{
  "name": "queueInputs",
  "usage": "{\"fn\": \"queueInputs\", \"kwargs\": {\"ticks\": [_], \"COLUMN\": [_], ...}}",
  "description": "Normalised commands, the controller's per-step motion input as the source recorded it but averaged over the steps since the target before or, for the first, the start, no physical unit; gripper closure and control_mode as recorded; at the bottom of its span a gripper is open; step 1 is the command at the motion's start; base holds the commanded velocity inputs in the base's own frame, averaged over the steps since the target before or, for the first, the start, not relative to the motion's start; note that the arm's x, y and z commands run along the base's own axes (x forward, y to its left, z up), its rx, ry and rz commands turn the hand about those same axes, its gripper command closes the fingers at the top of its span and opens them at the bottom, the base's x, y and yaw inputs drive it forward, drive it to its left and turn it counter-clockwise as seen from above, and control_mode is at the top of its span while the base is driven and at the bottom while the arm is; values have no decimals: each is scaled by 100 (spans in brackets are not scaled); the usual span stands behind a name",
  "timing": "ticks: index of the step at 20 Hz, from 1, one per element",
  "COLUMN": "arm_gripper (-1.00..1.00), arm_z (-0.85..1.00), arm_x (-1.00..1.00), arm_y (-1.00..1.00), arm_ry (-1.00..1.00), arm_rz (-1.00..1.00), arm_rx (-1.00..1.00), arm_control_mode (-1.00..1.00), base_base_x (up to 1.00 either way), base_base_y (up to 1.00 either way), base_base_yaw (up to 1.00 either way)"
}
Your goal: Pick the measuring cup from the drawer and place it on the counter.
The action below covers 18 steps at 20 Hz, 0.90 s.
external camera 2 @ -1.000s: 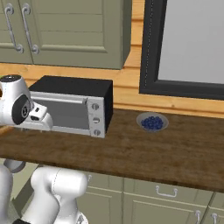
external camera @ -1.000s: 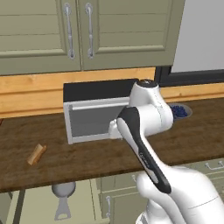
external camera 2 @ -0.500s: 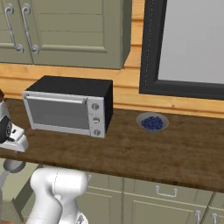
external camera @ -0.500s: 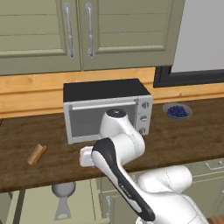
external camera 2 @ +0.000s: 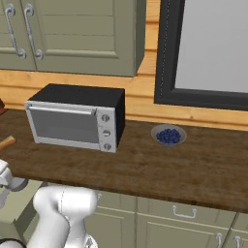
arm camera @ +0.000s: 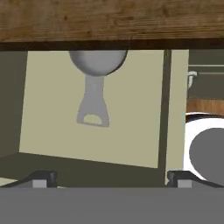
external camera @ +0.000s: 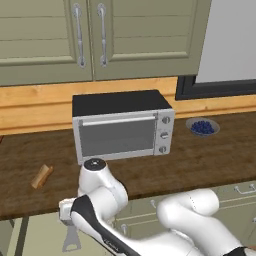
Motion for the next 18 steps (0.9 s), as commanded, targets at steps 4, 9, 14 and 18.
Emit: {"fn": "queueInputs", "kwargs": {"ticks": [4, 9, 14, 18], "arm_gripper": [-100, -100, -100, -100], "arm_z": [-59, -62, -54, -41], "arm_x": [0, 0, -16, -14], "arm_y": [64, 67, 46, 36], "arm_ry": [8, 6, 3, 4], "arm_rz": [5, 6, 5, 5], "arm_rx": [-1, -4, -1, 0], "arm_control_mode": [-100, -100, -100, -100], "base_base_x": [0, 0, 0, 0], "base_base_y": [0, 0, 0, 0], "base_base_yaw": [0, 0, 0, 0]}}
